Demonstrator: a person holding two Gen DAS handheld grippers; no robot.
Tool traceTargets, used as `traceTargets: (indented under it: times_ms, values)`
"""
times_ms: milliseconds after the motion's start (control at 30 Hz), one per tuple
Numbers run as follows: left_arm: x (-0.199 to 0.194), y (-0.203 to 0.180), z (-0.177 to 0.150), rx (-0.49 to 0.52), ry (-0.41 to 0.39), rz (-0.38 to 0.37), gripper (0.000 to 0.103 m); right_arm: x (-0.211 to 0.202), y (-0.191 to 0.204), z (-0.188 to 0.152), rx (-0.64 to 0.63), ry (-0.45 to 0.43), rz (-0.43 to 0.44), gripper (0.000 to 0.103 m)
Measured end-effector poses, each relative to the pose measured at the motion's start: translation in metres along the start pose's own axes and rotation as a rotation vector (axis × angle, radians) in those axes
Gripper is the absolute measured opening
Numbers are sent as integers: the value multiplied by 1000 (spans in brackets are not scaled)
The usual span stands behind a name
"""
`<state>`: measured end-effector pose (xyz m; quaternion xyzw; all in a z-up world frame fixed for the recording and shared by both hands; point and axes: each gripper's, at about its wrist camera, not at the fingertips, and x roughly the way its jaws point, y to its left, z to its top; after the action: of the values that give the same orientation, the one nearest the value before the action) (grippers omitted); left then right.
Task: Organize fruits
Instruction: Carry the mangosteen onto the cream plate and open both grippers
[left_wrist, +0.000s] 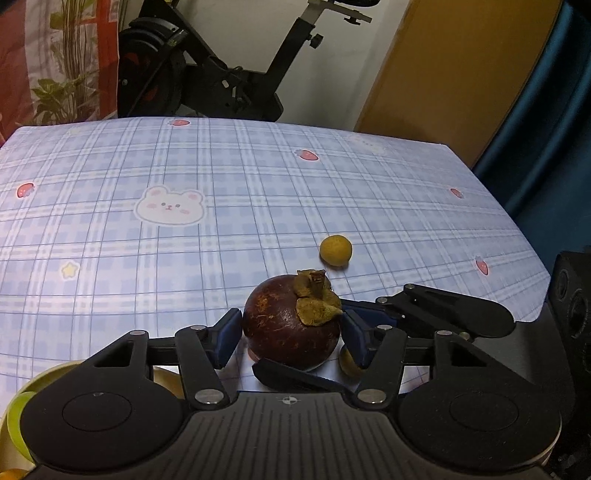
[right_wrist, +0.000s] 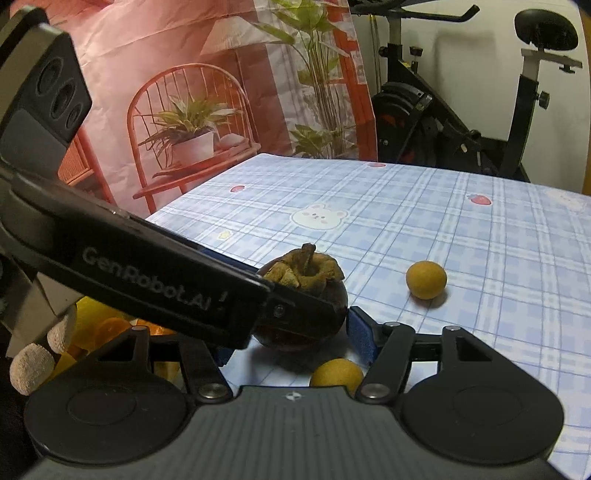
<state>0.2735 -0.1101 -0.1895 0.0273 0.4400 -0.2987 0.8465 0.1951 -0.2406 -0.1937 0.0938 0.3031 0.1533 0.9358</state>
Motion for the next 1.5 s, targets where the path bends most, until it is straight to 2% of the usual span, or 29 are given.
traceTargets:
  times_ms: [267,533,800,1167,1500]
  values:
    - [-12,4,2,-12,-14,-43,61,0,4,2,0,-5,-2,63]
    - [-64,4,8,8,-68,-36,61,-20,31,24,-51,-63,9,63]
    - [-109,14,-10,-22,-84,-45,61,-33,71,30,-88,-89,63,63]
    - [-121,39,-35,-65,-75,-39,61,-15,108,23,-138,-27,111,63]
    - [-108,53,-48,-80,-51,-21,61,11,112,15,-148,57,134,63]
